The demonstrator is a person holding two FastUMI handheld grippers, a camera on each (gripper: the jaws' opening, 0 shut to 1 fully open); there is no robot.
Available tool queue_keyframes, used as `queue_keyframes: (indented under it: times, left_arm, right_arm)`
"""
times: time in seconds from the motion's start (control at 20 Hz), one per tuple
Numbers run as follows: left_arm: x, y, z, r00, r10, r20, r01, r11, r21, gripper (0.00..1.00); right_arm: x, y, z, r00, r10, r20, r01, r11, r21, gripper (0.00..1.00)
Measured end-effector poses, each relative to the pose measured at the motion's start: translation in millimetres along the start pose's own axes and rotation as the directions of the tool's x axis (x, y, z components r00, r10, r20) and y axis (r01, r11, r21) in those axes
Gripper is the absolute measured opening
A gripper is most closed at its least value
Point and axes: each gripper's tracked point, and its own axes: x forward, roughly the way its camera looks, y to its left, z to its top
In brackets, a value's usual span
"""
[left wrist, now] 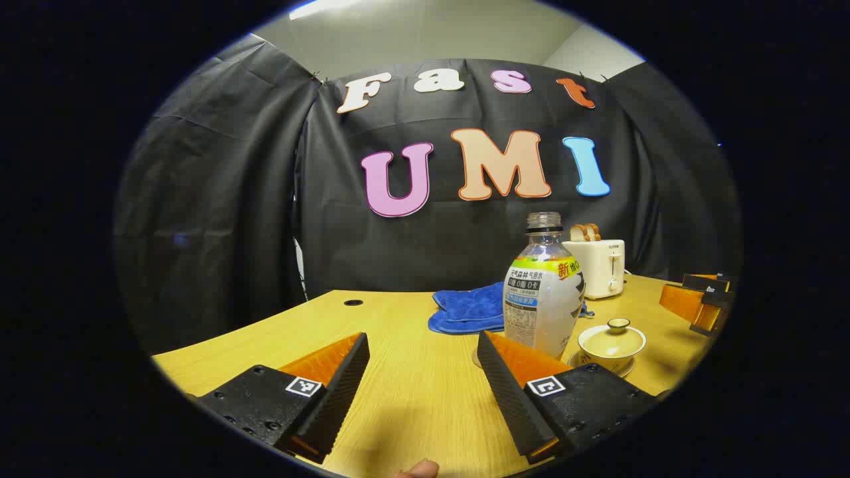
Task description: Open the teacup lid with one hand, grasp the water bottle and pour water into the teacup with the other hand; after pouring, place the water bottle on the coaster and then close the teacup lid.
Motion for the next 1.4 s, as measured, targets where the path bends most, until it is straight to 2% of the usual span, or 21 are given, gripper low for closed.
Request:
queue_keyframes:
  times: [0.15,0.55,0.75,1.05,1.1,1.2,1.4]
  left_arm:
    - [-0.1,3.3,1.4,1.000,0.029,0.005,-0.029,1.000,-0.012,0.96]
    - [-1.0,2.1,1.0,1.000,0.031,0.004,-0.031,0.999,-0.013,0.96]
    - [-1.2,4.8,1.7,0.998,0.055,0.011,-0.055,0.998,-0.013,0.95]
    - [-1.6,5.2,0.3,0.998,0.056,0.004,-0.055,0.998,-0.011,0.95]
    - [-2.1,5.6,1.5,0.998,0.056,0.007,-0.055,0.998,-0.012,0.95]
    - [-1.8,5.2,0.1,0.998,0.055,0.006,-0.054,0.998,-0.012,0.95]
    - [-1.5,5.2,-0.5,0.999,0.050,0.004,-0.050,0.999,-0.013,0.95]
  right_arm:
    - [-0.4,0.2,0.4,1.000,-0.003,0.000,0.003,1.000,0.000,0.94]
    - [-0.6,-2.5,0.7,1.000,-0.020,-0.001,0.020,1.000,-0.001,0.94]
    - [0.7,-3.1,-0.3,1.000,-0.022,0.000,0.022,1.000,0.000,0.95]
    - [1.4,5.3,-0.8,1.000,0.022,-0.005,-0.022,1.000,0.000,1.00]
    - [2.2,6.7,-0.4,1.000,0.030,-0.006,-0.030,1.000,0.000,0.94]
    - [3.3,6.4,1.1,1.000,0.028,-0.001,-0.028,1.000,-0.009,0.94]
    - [2.4,22.5,18.3,0.997,0.073,0.013,-0.073,0.997,-0.034,0.94]
